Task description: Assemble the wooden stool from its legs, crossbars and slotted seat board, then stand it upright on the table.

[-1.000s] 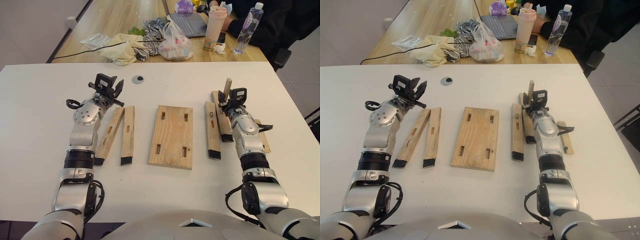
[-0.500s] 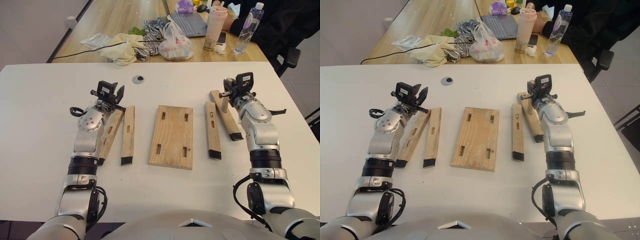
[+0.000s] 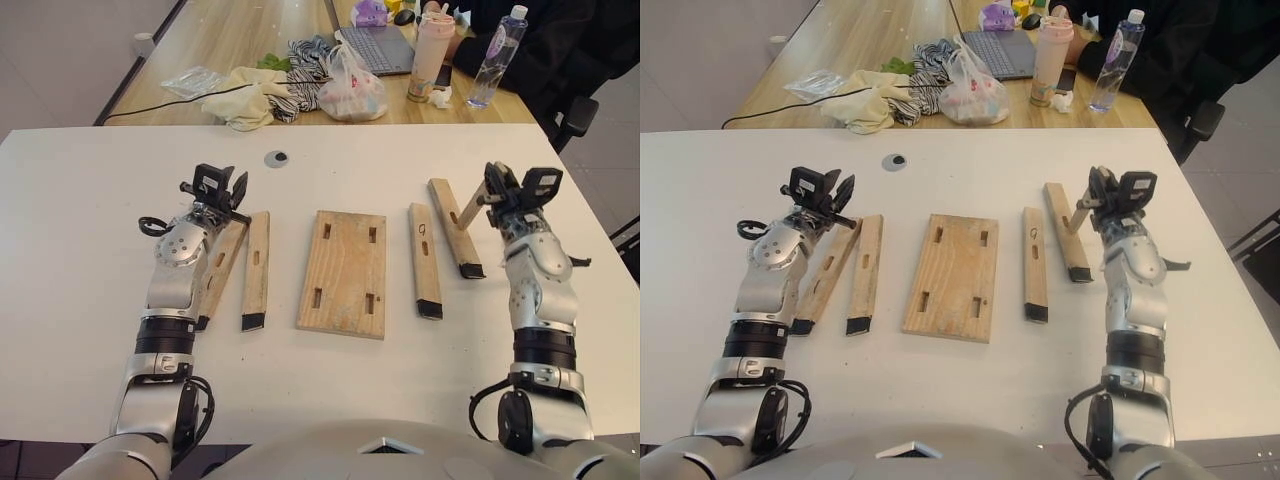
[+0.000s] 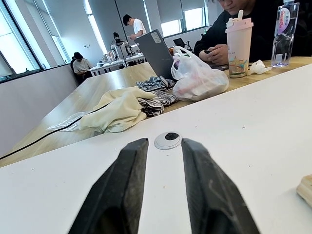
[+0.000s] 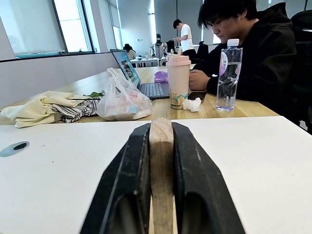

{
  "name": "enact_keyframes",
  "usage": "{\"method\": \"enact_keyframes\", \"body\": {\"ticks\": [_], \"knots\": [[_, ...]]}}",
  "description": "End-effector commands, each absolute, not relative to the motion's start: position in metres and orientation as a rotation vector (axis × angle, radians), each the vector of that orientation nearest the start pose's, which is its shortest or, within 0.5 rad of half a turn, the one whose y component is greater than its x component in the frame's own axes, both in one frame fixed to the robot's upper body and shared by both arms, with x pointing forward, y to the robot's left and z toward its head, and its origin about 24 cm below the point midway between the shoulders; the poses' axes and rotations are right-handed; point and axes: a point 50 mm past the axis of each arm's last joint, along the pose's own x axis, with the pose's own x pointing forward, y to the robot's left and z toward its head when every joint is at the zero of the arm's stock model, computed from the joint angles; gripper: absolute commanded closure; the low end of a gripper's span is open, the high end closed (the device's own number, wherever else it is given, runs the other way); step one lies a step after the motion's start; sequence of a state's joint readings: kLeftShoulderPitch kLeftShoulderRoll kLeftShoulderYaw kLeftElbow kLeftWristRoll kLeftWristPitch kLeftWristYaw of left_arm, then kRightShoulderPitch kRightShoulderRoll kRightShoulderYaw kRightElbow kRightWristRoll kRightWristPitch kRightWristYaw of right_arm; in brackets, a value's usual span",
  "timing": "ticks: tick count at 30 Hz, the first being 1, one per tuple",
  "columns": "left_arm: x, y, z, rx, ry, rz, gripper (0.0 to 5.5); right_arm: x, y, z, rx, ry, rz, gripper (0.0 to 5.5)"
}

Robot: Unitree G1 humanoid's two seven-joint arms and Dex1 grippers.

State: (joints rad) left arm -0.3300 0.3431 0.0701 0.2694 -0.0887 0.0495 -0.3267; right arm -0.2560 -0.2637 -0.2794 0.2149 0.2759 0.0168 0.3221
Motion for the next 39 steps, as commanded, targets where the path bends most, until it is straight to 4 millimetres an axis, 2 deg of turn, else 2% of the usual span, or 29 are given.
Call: {"method": "enact_keyframes", "body": {"ticks": [1,3,10,15,23,27,32,35,39], "knots": [[0.313,0.211,0.081,0.236,0.021,-0.246,4.28,0.282,-0.239,0.05,0.055,-0.024,0.077,5.12],[0.313,0.211,0.082,0.239,0.021,-0.25,4.28,0.278,-0.237,0.048,0.058,-0.042,0.076,5.12],[0.318,0.208,0.084,0.248,0.017,-0.264,4.28,0.306,-0.225,0.094,0.092,-0.214,0.11,5.12],[0.319,0.208,0.085,0.259,0.019,-0.277,4.28,0.314,-0.222,0.095,0.101,-0.222,0.108,5.12],[0.32,0.209,0.086,0.261,0.021,-0.275,4.28,0.316,-0.227,0.077,0.116,-0.173,0.059,5.12],[0.323,0.207,0.086,0.263,0.017,-0.282,4.28,0.315,-0.232,0.058,0.186,-0.113,0.017,5.12],[0.325,0.206,0.087,0.267,0.012,-0.29,4.28,0.311,-0.237,0.048,0.223,-0.091,-0.021,5.12],[0.324,0.206,0.087,0.269,0.012,-0.295,4.28,0.3,-0.239,0.033,0.183,-0.057,-0.051,5.12],[0.324,0.207,0.087,0.272,0.013,-0.295,4.28,0.278,-0.233,0.0,0.122,0.049,-0.058,5.12]]}}
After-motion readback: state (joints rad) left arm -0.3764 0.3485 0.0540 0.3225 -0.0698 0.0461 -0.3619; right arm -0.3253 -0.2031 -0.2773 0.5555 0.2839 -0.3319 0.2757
